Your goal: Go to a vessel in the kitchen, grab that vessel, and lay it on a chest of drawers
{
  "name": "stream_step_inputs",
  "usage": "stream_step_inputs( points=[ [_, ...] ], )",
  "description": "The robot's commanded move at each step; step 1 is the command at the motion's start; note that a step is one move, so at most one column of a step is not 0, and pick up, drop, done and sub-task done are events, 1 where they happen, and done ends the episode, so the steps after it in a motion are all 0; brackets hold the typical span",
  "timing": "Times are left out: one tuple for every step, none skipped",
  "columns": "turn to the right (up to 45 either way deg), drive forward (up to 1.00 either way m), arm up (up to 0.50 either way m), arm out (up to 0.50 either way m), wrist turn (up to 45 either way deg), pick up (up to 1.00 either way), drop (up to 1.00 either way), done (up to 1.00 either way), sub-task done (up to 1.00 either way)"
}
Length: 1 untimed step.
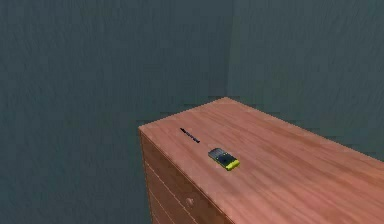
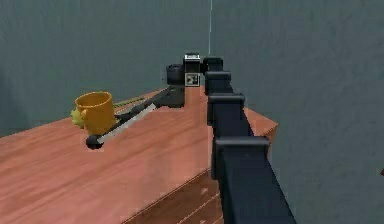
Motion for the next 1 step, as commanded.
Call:
stream_step_inputs(
  points=[
    [0.0, 0.00, -0.12, 0.00, 0.0, 0.00, 0.00, 0.00, 0.00]
  ],
)
